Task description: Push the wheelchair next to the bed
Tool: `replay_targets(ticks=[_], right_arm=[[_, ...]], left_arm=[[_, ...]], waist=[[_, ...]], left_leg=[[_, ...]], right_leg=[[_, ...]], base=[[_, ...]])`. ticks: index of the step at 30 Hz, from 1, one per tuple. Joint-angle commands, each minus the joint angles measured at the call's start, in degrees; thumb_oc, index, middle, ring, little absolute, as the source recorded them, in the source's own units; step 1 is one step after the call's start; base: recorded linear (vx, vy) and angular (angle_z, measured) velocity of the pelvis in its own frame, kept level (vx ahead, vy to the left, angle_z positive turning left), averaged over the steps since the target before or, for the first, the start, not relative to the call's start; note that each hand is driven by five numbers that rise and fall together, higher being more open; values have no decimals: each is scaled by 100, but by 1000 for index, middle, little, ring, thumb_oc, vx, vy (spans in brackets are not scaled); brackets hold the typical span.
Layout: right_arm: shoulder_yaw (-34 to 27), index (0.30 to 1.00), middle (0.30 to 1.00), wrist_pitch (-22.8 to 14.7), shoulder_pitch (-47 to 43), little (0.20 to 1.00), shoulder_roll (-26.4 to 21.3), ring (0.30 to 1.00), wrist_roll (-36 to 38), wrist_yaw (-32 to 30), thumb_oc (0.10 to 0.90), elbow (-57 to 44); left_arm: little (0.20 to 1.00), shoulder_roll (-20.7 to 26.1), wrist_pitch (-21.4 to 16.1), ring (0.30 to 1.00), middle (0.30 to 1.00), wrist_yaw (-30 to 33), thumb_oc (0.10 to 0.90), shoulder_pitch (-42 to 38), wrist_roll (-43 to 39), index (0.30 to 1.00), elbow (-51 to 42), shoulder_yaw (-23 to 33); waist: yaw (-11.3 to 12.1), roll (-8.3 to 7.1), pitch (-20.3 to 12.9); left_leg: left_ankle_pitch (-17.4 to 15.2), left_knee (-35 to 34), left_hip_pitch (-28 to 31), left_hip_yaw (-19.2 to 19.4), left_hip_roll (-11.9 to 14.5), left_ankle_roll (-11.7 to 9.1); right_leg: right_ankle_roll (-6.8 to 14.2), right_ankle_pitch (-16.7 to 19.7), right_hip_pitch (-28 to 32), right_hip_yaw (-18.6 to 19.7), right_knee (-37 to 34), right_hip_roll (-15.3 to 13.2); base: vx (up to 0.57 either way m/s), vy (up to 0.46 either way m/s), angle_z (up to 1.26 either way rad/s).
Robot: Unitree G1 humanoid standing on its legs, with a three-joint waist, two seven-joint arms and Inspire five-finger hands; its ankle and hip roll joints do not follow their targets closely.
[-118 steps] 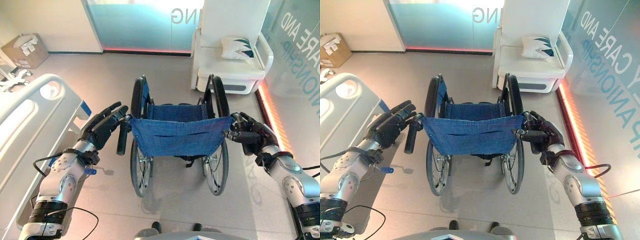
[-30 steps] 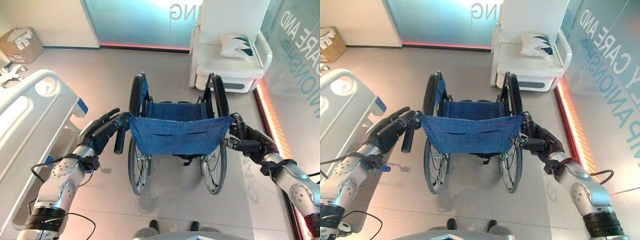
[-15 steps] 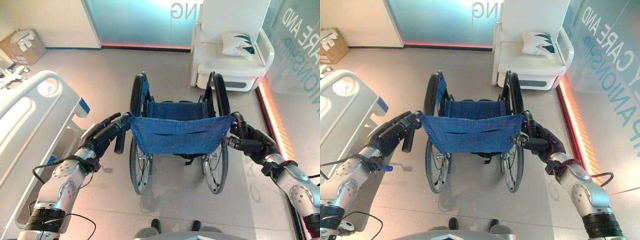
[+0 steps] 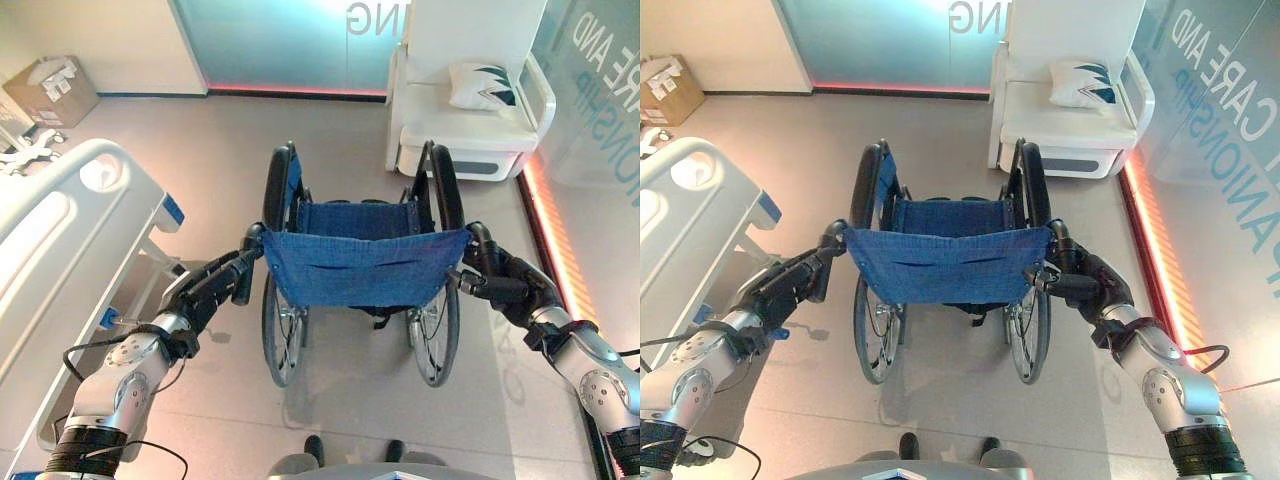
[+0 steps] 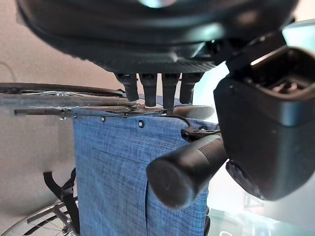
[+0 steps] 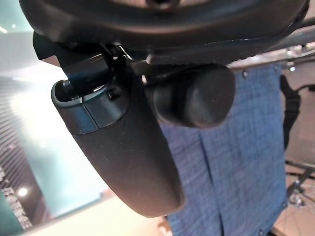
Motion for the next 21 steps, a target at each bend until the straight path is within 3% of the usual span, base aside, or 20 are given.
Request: replay_targets(ticks=[1, 14, 21], right_arm=[[-130, 900, 900, -708, -763, 900, -122, 900, 383, 277, 800, -757], [71, 900, 900, -585, -852, 900, -36, 900, 220, 312, 800, -612], [272, 900, 900, -517, -919, 900, 49, 900, 137, 269, 800, -545]], left_arm=[[900, 582, -518, 900, 900, -165, 800, -479, -377, 900, -594, 587], [900, 426, -889, 900, 900, -82, 800, -892, -486, 900, -869, 173], [900, 281, -662, 900, 900, 66, 800, -1177, -117, 900, -717, -157]], waist=[[172, -118, -309], [148, -132, -345], [96, -148, -362]], left_leg=[[-75, 17, -52, 251, -146, -172], [-45, 17, -55, 237, -114, -227], [-29, 17, -45, 265, -103, -232]], right_leg=[[140, 28, -86, -72, 174, 36], [96, -3, -49, -106, 161, 65], [85, 3, -44, -84, 163, 81]], base=[[0, 0, 0], [2, -5, 2], [0, 0, 0]])
